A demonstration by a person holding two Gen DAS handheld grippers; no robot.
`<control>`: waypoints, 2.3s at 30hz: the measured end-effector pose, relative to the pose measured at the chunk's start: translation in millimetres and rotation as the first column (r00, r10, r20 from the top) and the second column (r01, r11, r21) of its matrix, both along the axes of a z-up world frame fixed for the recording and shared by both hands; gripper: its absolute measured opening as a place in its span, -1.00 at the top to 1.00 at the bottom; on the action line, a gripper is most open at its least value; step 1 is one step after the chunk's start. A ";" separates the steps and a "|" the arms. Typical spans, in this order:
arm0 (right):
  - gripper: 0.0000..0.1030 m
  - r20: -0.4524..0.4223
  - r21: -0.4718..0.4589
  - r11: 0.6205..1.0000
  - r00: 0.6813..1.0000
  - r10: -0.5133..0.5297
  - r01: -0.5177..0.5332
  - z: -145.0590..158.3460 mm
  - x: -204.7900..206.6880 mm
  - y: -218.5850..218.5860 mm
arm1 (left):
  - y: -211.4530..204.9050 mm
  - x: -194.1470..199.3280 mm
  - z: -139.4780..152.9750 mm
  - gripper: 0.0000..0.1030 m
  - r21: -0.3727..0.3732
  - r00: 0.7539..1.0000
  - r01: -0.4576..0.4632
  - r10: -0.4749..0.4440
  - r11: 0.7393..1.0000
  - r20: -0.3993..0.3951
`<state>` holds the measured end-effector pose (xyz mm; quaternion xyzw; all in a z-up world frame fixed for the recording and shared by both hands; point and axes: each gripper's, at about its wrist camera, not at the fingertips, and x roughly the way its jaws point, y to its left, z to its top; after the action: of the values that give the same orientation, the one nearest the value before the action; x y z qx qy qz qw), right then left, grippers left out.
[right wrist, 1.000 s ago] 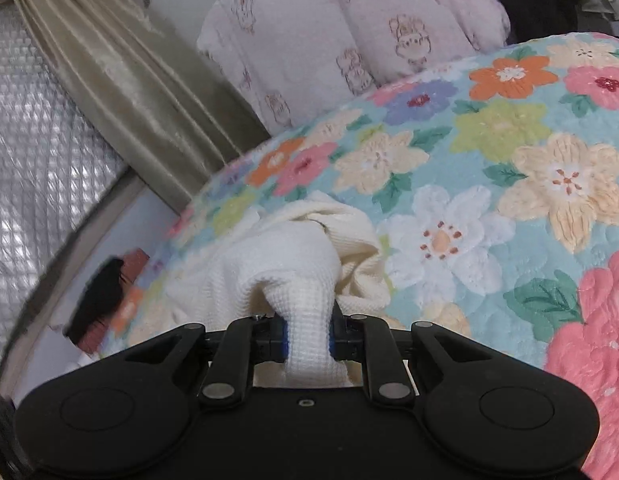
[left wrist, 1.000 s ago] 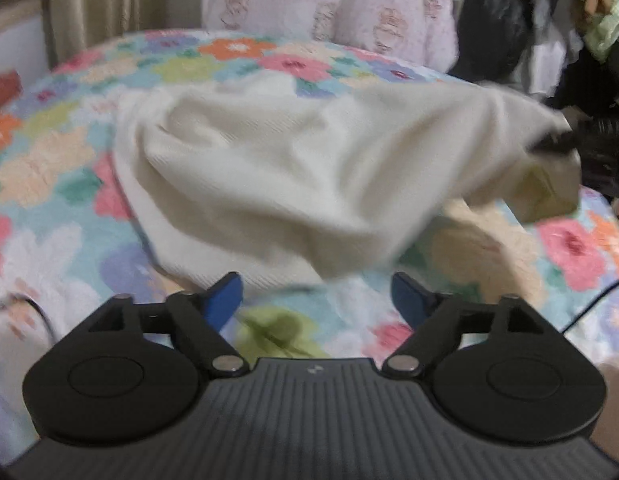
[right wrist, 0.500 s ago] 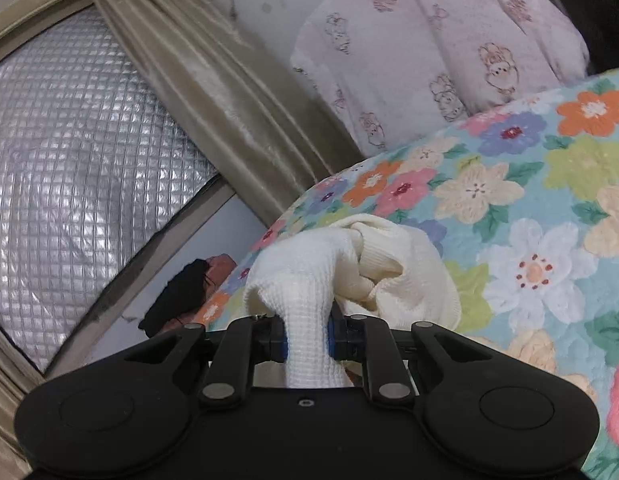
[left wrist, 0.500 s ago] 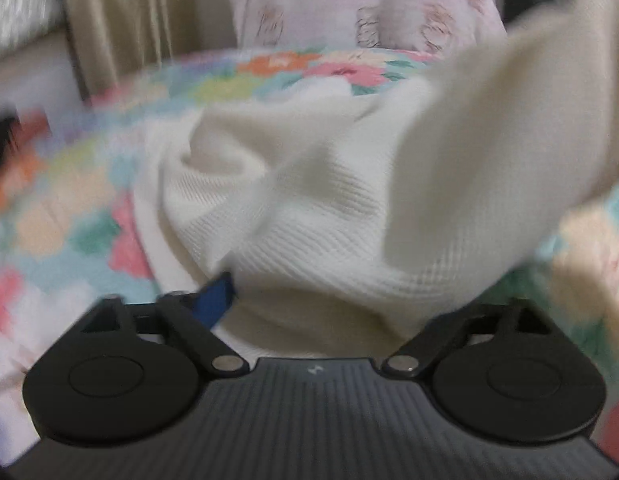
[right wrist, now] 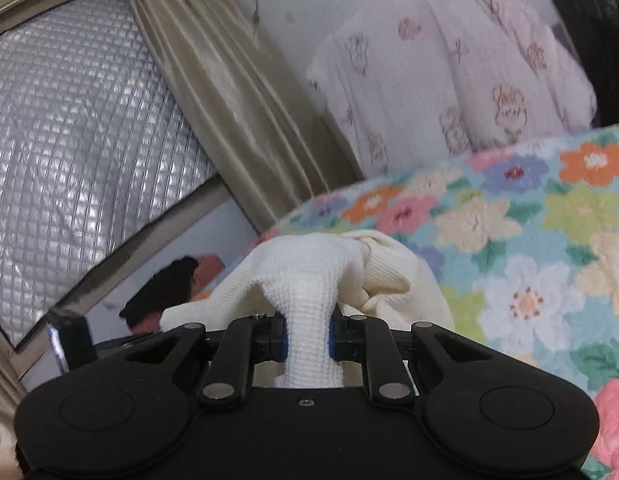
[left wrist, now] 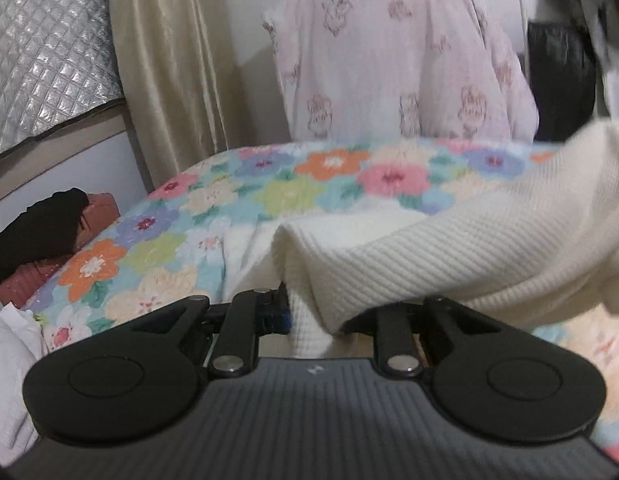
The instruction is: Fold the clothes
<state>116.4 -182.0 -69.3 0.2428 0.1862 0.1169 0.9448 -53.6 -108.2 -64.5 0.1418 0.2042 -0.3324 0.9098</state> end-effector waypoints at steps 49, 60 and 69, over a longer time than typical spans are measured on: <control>-0.20 -0.427 0.110 0.986 0.901 -0.070 0.128 -122.4 83.3 -41.6 | -53.7 55.8 -52.0 -0.35 0.025 0.882 0.311 -0.279 0.950 -0.380; 0.75 -0.342 -0.208 0.970 0.919 -0.196 0.129 -123.8 96.7 10.9 | -80.8 38.9 -68.1 0.56 0.082 0.901 0.297 -0.251 0.951 -0.353; 0.78 0.000 -0.508 0.726 0.843 -0.538 0.463 -30.8 58.9 -48.7 | -64.1 25.7 18.3 0.59 -0.122 0.895 0.295 -0.319 0.948 -0.311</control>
<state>175.3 -230.7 -100.1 0.0452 0.2062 -0.2120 0.9542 -27.9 -172.3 -46.2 0.0827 0.3151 -0.4978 0.8038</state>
